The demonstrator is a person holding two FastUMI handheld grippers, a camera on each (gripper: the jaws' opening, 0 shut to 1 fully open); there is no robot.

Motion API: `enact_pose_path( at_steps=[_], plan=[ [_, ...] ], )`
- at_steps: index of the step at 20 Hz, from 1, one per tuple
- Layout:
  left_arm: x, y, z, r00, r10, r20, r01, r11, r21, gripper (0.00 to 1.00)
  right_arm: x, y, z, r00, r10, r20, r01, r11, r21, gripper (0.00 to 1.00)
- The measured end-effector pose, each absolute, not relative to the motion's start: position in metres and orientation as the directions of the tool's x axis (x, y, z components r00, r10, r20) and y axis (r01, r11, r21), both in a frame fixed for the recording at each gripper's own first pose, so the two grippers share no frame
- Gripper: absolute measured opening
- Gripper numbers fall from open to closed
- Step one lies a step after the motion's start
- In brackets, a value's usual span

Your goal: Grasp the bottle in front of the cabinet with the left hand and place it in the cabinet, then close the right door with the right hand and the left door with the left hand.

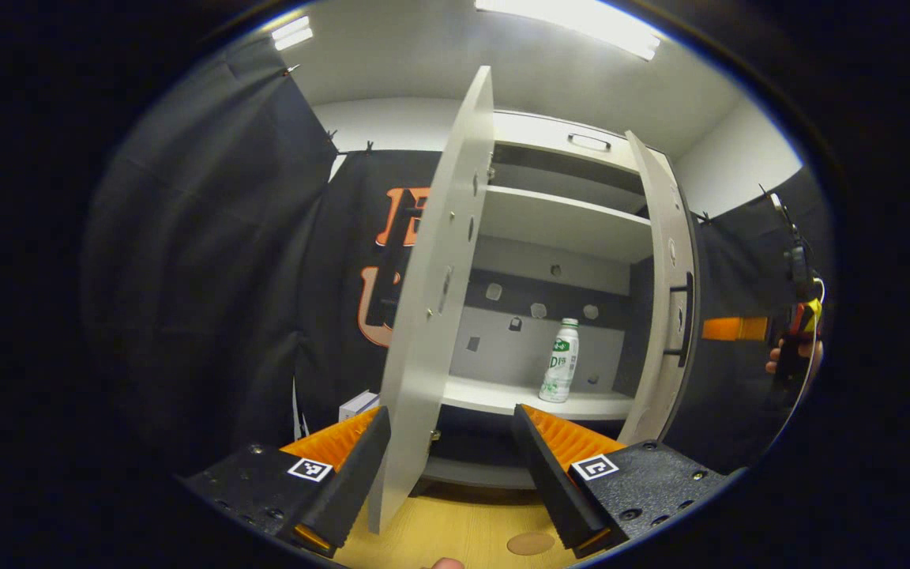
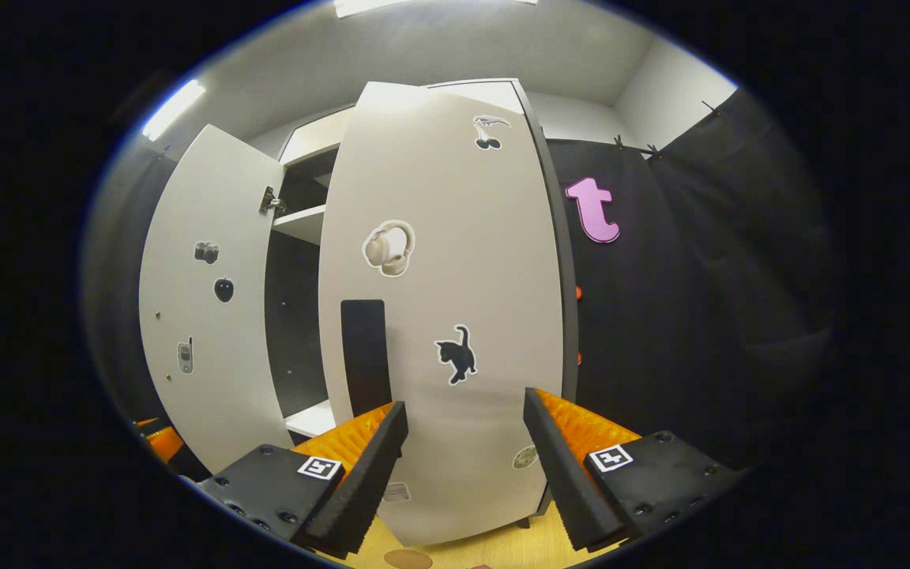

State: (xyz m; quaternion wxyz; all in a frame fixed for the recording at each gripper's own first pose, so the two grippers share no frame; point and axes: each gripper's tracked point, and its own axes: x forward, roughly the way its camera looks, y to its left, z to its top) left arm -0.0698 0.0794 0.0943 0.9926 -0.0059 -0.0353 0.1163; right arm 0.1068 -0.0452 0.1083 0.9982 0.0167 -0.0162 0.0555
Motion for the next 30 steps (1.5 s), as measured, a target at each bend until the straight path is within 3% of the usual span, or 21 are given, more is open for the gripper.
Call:
enact_pose_path(
  at_steps=[8, 11, 24, 25, 26, 27, 30],
  plan=[
    [-0.08, 0.177, 0.17, 0.88, 0.445, 0.167, -0.451, 0.892, 0.0, 0.94, 0.071, -0.05, 0.072, 0.994, 0.107, 0.015, -0.108, 0.994, 0.027, 0.98],
    [-0.071, 0.206, 0.178, 0.849, 0.508, 0.148, -0.519, 0.853, 0.051, 0.94, 0.057, -0.058, 0.059, 0.996, 0.093, 0.003, -0.093, 0.994, 0.055, 0.98],
    [-0.008, 0.207, 0.194, 0.874, 0.457, 0.167, -0.476, 0.874, 0.097, 0.92, 0.031, -0.108, 0.044, 0.999, -0.038, -0.009, 0.039, 0.993, 0.11, 0.98],
    [-0.008, 0.203, 0.193, 0.879, 0.447, 0.168, -0.466, 0.879, 0.1, 0.96, 0.032, -0.111, 0.044, 0.999, -0.043, -0.006, 0.043, 0.993, 0.111, 0.98],
    [-0.007, 0.201, 0.194, 0.883, 0.44, 0.164, -0.459, 0.882, 0.106, 0.89, 0.032, -0.113, 0.045, 0.999, -0.045, -0.003, 0.045, 0.993, 0.112, 0.89],
    [-0.008, 0.199, 0.194, 0.884, 0.437, 0.163, -0.457, 0.883, 0.109, 0.92, 0.033, -0.116, 0.045, 0.999, -0.046, -0.001, 0.046, 0.993, 0.113, 0.98],
    [-0.009, 0.187, 0.193, 0.883, 0.438, 0.168, -0.457, 0.884, 0.095, 0.92, 0.036, -0.121, 0.043, 0.999, -0.038, -0.005, 0.038, 0.992, 0.119, 0.98]
  ],
)
